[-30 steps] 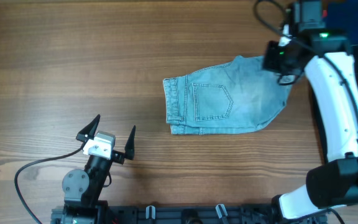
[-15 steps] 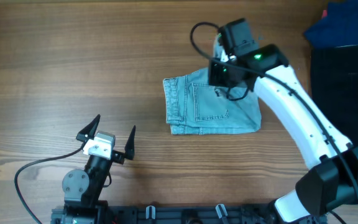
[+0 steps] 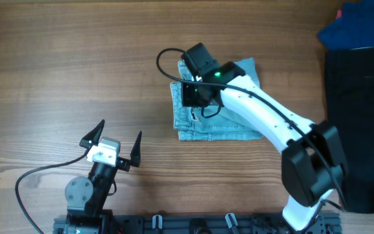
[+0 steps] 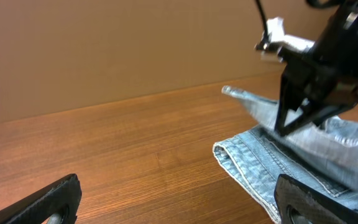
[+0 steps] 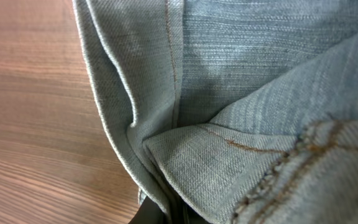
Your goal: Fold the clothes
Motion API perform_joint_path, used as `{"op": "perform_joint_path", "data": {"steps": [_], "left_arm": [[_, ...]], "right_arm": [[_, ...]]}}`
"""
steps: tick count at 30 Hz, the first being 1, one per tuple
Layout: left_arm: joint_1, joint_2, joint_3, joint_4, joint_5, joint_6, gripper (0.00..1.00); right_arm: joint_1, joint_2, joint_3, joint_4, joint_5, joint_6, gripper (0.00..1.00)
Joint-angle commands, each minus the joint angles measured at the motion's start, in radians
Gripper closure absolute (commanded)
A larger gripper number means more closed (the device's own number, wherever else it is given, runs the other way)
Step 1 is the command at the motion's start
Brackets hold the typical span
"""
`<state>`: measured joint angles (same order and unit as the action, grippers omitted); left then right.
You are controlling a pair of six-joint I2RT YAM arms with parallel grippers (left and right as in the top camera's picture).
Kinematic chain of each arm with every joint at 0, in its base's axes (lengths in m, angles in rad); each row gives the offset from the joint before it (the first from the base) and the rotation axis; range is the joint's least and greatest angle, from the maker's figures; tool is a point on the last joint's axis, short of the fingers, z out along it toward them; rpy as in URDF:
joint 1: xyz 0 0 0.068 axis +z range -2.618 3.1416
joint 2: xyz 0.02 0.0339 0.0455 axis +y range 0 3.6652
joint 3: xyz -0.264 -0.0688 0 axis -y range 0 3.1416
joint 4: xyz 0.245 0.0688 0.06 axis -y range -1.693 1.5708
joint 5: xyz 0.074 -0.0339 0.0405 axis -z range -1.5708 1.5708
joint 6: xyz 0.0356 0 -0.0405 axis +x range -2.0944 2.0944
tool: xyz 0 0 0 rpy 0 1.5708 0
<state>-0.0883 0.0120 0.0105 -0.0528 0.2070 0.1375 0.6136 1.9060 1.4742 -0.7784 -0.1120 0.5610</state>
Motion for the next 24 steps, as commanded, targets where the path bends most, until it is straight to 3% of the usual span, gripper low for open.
{"op": "perform_joint_path", "data": {"steps": [1,2,4,6,8,19,22,24], "left_arm": [[0.006,-0.009,-0.005,-0.004,0.009,0.013,0.00],[0.006,-0.009,-0.005,-0.004,0.009,0.013,0.00],[0.006,-0.009,-0.005,-0.004,0.009,0.013,0.00],[0.006,-0.009,-0.005,-0.004,0.009,0.013,0.00],[0.006,-0.009,-0.005,-0.004,0.009,0.013,0.00],[0.006,-0.009,-0.005,-0.004,0.009,0.013,0.00],[0.006,-0.009,-0.005,-0.004,0.009,0.013,0.00],[0.006,-0.009,-0.005,-0.004,0.009,0.013,0.00]], "right_arm": [[0.041,0.043,-0.009,0.008,-0.055,0.019,0.96],[0.050,0.047,-0.009,0.008,-0.055,0.020,0.96],[0.063,0.052,-0.009,0.008,-0.055,0.022,0.81],[0.064,0.052,-0.009,0.008,-0.055,0.022,0.38],[0.059,0.051,-0.005,0.007,-0.054,0.014,0.32],[-0.026,-0.194,0.052,-0.060,-0.047,-0.082,0.25],[-0.026,-0.186,0.047,-0.047,0.057,-0.088,0.30],[-0.026,-0.162,0.034,-0.020,0.092,-0.091,0.40]]}}
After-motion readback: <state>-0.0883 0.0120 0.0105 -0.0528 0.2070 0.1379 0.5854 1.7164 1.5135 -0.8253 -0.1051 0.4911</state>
